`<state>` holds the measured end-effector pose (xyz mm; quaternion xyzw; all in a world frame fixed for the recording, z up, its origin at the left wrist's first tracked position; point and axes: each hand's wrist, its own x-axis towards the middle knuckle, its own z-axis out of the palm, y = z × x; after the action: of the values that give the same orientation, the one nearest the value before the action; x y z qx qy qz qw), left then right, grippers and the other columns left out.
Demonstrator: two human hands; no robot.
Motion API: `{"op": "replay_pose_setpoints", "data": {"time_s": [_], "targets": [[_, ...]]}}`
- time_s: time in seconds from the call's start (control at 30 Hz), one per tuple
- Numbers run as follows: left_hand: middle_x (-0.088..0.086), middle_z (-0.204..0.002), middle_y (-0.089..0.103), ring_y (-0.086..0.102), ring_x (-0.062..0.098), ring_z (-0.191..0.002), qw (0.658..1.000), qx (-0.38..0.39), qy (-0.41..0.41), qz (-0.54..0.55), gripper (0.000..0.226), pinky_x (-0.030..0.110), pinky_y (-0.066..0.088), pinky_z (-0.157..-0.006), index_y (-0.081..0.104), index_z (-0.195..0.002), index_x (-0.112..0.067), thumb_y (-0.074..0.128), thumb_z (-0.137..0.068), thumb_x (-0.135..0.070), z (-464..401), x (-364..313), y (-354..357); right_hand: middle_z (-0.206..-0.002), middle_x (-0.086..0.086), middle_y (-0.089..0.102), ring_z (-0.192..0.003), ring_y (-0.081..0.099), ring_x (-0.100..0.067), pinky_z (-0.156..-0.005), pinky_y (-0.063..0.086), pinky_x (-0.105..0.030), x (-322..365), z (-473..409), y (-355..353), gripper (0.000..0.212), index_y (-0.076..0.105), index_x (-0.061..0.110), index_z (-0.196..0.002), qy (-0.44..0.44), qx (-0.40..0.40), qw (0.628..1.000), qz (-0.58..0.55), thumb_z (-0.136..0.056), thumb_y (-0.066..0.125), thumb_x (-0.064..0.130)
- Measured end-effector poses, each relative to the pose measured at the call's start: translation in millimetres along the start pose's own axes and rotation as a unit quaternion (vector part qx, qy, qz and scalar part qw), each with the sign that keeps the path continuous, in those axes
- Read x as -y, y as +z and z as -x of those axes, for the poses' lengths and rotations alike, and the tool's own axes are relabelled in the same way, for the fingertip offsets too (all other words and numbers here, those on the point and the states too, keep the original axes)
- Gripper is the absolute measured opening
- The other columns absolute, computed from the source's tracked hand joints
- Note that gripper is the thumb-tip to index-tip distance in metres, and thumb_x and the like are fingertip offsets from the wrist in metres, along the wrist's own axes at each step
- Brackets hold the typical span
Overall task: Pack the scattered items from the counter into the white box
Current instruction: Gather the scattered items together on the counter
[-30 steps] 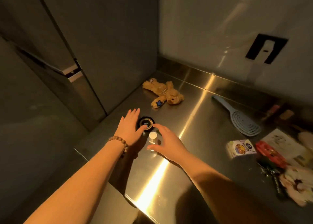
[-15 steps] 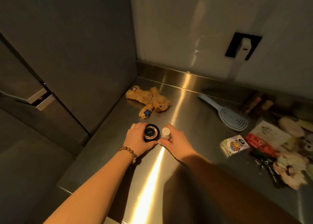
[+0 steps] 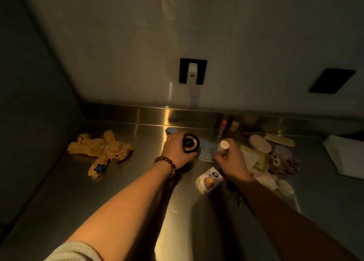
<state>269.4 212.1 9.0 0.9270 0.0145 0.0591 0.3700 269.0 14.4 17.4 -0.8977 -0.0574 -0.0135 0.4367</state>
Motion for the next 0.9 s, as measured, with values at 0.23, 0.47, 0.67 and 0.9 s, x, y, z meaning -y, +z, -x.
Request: {"op": "replay_pose_setpoints", "data": {"time_s": [0.23,0.47,0.67,0.9], "targets": [[0.008,-0.130,0.050,0.041,0.026,-0.122,0.999,0.015,-0.031,-0.035,0.085,0.037,0.037,-0.100,0.042,-0.134,-0.015,0.081,-0.063,-0.042,-86,-24,59,-0.069,0.006,0.055,-0.063,0.052,-0.002,-0.055,0.036,-0.011,-45,-42,-51,0.015,0.056,0.017,-0.085,-0.038,-0.113,0.993,0.009,-0.078,0.066,0.008],[0.007,-0.117,0.057,0.049,0.025,-0.111,0.994,0.054,-0.040,-0.081,0.071,0.037,0.046,-0.091,0.054,-0.118,-0.014,0.080,-0.061,-0.046,-122,-28,92,-0.076,0.006,0.057,-0.066,0.053,-0.008,-0.054,0.036,-0.020,-55,-87,-54,0.023,0.055,0.018,-0.103,-0.003,-0.077,0.996,0.050,-0.085,0.065,0.028],[0.005,-0.114,0.056,0.050,0.025,-0.108,0.993,0.050,-0.045,-0.094,0.066,0.038,0.047,-0.086,0.053,-0.114,-0.017,0.078,-0.062,-0.048,-120,-26,105,-0.082,0.003,0.062,-0.076,0.060,-0.015,-0.057,0.037,-0.022,-59,-105,-28,0.026,0.053,0.016,-0.107,0.003,0.006,0.992,0.125,-0.084,0.064,0.024],[0.005,-0.120,0.055,0.051,0.024,-0.111,0.995,0.057,-0.039,-0.076,0.073,0.035,0.044,-0.089,0.049,-0.123,-0.016,0.080,-0.062,-0.044,-119,-27,111,-0.092,-0.004,0.068,-0.083,0.063,-0.018,-0.062,0.041,-0.023,-68,-113,-23,0.034,0.053,0.013,-0.118,0.013,0.000,0.991,0.135,-0.089,0.060,0.029]]}}
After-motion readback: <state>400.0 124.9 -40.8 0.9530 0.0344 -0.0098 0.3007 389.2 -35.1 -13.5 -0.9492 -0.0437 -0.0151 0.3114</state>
